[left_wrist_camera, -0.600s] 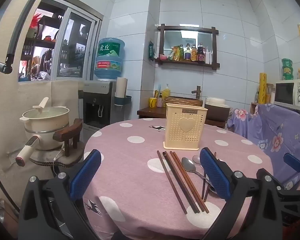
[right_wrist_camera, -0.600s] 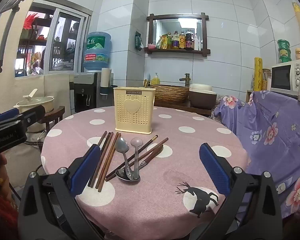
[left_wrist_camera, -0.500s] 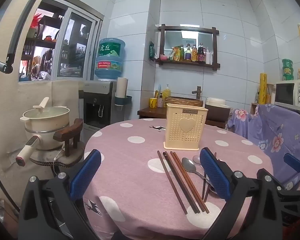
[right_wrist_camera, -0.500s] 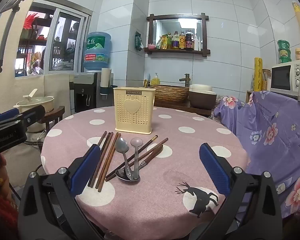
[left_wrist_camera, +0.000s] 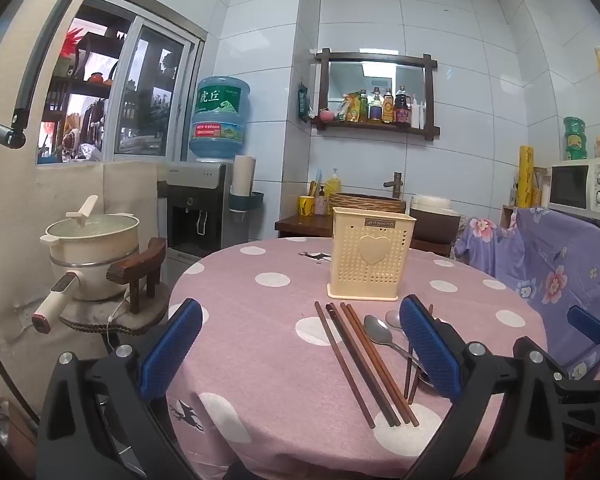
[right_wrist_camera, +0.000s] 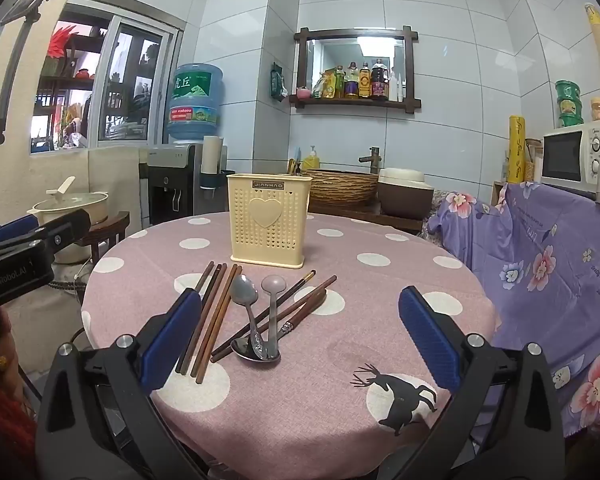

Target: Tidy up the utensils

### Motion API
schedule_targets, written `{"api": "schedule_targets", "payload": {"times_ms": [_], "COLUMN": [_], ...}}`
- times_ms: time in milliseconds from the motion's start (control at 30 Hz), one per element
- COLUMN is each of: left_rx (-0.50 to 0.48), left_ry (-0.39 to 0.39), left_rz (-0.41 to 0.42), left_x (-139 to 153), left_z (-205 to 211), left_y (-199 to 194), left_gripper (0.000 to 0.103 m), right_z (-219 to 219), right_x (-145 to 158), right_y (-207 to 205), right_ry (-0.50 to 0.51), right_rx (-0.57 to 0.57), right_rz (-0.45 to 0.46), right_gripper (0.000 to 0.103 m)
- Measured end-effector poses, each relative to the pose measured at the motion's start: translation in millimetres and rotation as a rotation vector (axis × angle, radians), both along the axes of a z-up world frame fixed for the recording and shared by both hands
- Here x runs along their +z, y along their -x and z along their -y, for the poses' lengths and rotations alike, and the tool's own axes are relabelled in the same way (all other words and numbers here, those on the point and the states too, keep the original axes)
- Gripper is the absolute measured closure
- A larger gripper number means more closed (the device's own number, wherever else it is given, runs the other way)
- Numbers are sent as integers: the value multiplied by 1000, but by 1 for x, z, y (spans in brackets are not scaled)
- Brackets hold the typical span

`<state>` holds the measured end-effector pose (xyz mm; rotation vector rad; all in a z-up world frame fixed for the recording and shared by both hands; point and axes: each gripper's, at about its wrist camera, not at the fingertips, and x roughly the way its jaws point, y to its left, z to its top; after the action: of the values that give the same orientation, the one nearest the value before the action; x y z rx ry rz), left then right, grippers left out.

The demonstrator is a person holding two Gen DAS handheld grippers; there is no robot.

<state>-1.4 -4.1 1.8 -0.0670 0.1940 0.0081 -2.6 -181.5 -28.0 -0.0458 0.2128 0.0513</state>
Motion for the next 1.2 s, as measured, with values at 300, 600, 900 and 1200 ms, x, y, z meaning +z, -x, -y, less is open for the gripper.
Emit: {"api": "schedule_targets", "payload": {"times_ms": [300, 600, 900, 1200], "left_rx": [-1, -3, -6, -7], "left_ry": [0, -1, -2, -2], "left_rz": [-1, -1, -4, -6], "left_x": [0, -1, -1, -3], "left_z": [-1, -1, -4, -5], "left_y": [0, 0, -1, -2], "left_gripper": [5, 5, 5, 5], "right_z": [0, 0, 0, 3], "right_x": [-1, -1, 0, -2], "right_y": [1, 1, 2, -2], "right_ry": [1, 1, 2, 2], "right_rx": [0, 1, 1, 1], "right_rz": [-1, -3, -4, -5], "right_gripper": [5, 5, 5, 5]}}
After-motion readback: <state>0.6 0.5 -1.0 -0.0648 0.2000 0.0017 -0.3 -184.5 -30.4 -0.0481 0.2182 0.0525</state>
